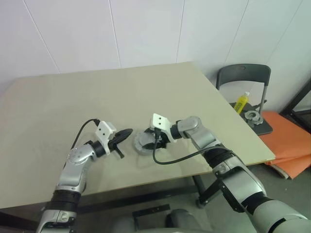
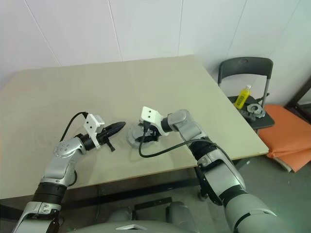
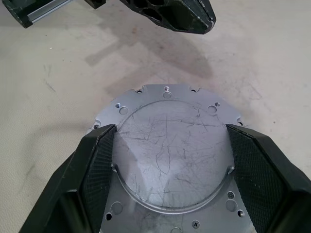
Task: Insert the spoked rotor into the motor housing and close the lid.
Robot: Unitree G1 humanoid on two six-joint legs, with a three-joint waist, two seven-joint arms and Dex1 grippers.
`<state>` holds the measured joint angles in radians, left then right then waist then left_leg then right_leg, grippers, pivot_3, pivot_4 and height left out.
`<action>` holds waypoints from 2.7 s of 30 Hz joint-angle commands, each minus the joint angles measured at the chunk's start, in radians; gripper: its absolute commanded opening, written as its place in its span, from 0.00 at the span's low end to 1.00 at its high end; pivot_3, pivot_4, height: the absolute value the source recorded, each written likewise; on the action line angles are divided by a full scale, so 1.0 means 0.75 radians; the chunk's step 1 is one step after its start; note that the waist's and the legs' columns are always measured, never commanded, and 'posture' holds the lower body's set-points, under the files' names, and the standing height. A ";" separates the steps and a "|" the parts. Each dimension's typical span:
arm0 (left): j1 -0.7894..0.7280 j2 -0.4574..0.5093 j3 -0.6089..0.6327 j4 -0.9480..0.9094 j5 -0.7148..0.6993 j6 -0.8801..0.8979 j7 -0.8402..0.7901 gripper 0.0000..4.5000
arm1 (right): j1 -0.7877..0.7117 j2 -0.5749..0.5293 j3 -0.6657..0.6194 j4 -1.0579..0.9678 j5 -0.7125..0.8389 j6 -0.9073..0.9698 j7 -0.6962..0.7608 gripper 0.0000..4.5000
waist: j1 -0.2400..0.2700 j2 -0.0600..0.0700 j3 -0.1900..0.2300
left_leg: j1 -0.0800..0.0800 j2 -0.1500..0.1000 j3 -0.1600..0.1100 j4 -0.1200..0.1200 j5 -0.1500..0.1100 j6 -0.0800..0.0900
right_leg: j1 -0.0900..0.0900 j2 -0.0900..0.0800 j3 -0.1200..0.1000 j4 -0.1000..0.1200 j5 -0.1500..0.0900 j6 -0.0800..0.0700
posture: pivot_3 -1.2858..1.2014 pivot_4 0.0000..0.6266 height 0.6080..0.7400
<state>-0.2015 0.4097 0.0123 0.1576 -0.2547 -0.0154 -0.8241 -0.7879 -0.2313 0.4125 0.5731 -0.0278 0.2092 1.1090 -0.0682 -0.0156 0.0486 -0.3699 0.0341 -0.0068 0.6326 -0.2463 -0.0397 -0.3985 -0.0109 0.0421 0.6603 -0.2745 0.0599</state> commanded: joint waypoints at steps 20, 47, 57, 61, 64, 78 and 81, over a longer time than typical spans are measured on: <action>-0.306 -0.096 -0.102 0.077 0.020 0.123 -0.032 0.00 | 0.064 -0.025 0.030 0.030 -0.030 0.231 0.011 0.71 | 0.028 0.000 -0.001 | 0.014 -0.002 0.001 -0.004 0.000 0.000 | 0.012 0.000 0.002 -0.002 -0.001 0.001 | 0.52 0.00 1.00; -0.220 0.014 -0.359 0.135 0.244 0.321 -0.095 0.00 | 0.051 -0.017 -0.031 -0.039 0.008 0.257 -0.032 0.71 | 0.030 0.005 -0.005 | 0.020 -0.001 0.000 -0.003 0.000 0.000 | 0.013 -0.001 0.003 -0.004 -0.002 0.001 | 0.52 0.00 1.00; -0.220 0.025 -0.344 0.091 0.176 0.446 -0.173 0.00 | 0.037 -0.069 -0.097 -0.236 0.221 0.520 0.198 0.99 | 0.031 0.006 -0.006 | 0.015 -0.002 0.000 -0.006 0.000 0.000 | 0.013 -0.001 0.002 -0.010 -0.002 0.001 | 0.52 0.00 1.00; -0.224 0.053 -0.355 0.074 0.156 0.502 -0.226 0.00 | -0.021 -0.068 -0.179 -0.220 0.298 0.571 0.208 0.99 | 0.029 0.006 -0.006 | 0.001 -0.002 -0.001 -0.007 -0.002 0.002 | 0.004 0.000 0.002 -0.012 -0.001 0.002 | 0.52 0.00 1.00; -0.224 0.074 -0.366 0.059 0.146 0.519 -0.255 0.00 | -0.098 -0.052 -0.256 -0.139 0.326 0.629 0.135 0.99 | 0.023 0.007 -0.005 | -0.003 -0.002 -0.001 -0.007 -0.004 0.006 | -0.001 0.001 0.002 -0.011 0.004 0.003 | 0.52 0.00 1.00; -0.226 0.078 -0.375 0.058 0.148 0.515 -0.275 0.00 | -0.129 -0.160 -0.168 -0.020 0.225 0.707 0.130 0.99 | 0.030 0.007 -0.006 | -0.003 -0.003 -0.001 -0.004 -0.004 0.006 | 0.001 0.001 0.003 -0.011 -0.002 0.003 | 0.52 0.00 1.00; -0.226 0.078 -0.376 0.060 0.149 0.513 -0.281 0.00 | -0.123 -0.194 -0.175 -0.057 0.261 0.842 0.148 0.99 | 0.030 0.007 -0.006 | -0.003 -0.003 -0.001 -0.004 -0.004 0.006 | 0.001 0.000 0.003 -0.012 -0.002 0.003 | 0.52 0.00 1.00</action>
<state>-0.4051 0.4522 -0.2143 0.1556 -0.1768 0.3346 -1.0167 -0.8649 -0.3665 0.2903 0.5807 0.1429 0.7954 1.2057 -0.0455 -0.0105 0.0444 -0.3721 0.0321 -0.0074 0.6297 -0.2492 -0.0352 -0.3979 -0.0106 0.0443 0.6516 -0.2757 0.0619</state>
